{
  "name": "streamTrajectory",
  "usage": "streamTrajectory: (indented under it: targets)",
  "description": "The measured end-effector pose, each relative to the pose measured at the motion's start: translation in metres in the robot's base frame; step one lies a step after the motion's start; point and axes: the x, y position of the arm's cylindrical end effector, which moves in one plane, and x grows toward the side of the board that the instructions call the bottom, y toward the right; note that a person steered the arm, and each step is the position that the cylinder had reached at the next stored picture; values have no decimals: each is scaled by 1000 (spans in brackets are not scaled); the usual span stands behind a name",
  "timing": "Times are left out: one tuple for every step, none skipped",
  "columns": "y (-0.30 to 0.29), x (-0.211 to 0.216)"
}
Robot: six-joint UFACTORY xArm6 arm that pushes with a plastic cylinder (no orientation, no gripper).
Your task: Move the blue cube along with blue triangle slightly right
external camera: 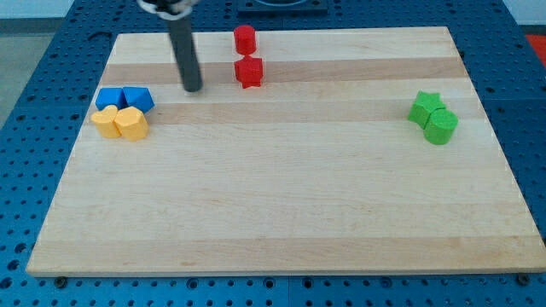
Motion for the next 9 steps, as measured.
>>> streamTrajectory:
  targets:
    - [-74, -11]
    - [-131, -4]
    - [-132, -1]
    - [-132, 18]
    - [-132, 35]
    - [-132, 41]
    - [-121, 41]
    - [-91, 41]
    - [-62, 41]
